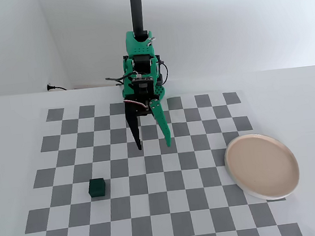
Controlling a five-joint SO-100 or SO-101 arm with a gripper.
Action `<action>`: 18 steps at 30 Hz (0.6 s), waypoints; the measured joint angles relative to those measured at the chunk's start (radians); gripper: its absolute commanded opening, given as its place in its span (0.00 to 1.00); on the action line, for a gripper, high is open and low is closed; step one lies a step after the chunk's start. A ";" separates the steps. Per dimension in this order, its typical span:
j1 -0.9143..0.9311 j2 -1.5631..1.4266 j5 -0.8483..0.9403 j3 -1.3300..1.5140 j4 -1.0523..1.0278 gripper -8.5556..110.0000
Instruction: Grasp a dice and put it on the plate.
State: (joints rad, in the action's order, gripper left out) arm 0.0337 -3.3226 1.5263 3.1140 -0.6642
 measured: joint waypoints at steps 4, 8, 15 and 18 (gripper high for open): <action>0.008 0.081 -0.008 0.000 0.084 0.27; 0.018 0.227 -0.026 -0.028 0.169 0.27; 0.064 0.569 -0.066 -0.173 0.331 0.27; 0.109 0.703 -0.080 -0.235 0.388 0.27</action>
State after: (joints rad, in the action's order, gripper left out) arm 0.1427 -2.6200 1.4465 2.8793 -0.2761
